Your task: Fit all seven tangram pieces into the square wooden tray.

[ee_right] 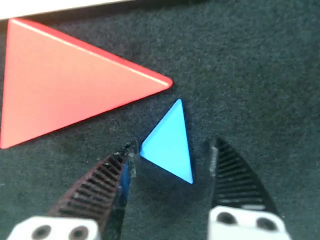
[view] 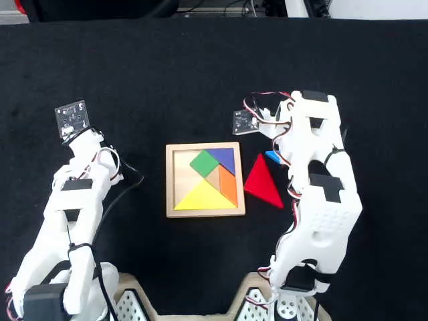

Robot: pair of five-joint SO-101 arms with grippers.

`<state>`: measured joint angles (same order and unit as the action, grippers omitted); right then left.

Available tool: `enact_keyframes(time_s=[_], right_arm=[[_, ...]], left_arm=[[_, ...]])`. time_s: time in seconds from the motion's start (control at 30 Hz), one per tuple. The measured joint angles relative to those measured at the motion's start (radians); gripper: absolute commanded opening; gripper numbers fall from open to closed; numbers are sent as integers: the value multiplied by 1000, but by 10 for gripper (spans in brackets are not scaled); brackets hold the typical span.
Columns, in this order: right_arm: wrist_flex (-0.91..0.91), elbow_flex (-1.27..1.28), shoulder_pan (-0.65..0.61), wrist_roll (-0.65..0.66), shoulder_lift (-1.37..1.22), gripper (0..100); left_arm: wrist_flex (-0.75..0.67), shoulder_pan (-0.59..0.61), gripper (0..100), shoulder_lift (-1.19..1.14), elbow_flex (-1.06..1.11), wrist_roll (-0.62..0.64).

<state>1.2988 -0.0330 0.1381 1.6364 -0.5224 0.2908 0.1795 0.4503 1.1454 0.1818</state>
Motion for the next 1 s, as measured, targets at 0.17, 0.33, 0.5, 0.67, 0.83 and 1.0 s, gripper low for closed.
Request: enact_keyframes(time_s=[0.17,0.33,0.5,0.67,0.83,1.0], right_arm=[[0,0,0,0,2,156],[0,-11,-2,0,-5,95],[0,-26,-5,0,-6,77],[49,-23,-6,0,12,77],[163,-21,-81,-66,164,77],[155,2,-221,-186,304,80]], left_arm=[[0,0,33,0,0,0],[0,0,33,0,0,0],[0,0,33,0,0,0],[0,0,33,0,0,0],[0,0,33,0,0,0],[0,0,33,0,0,0]])
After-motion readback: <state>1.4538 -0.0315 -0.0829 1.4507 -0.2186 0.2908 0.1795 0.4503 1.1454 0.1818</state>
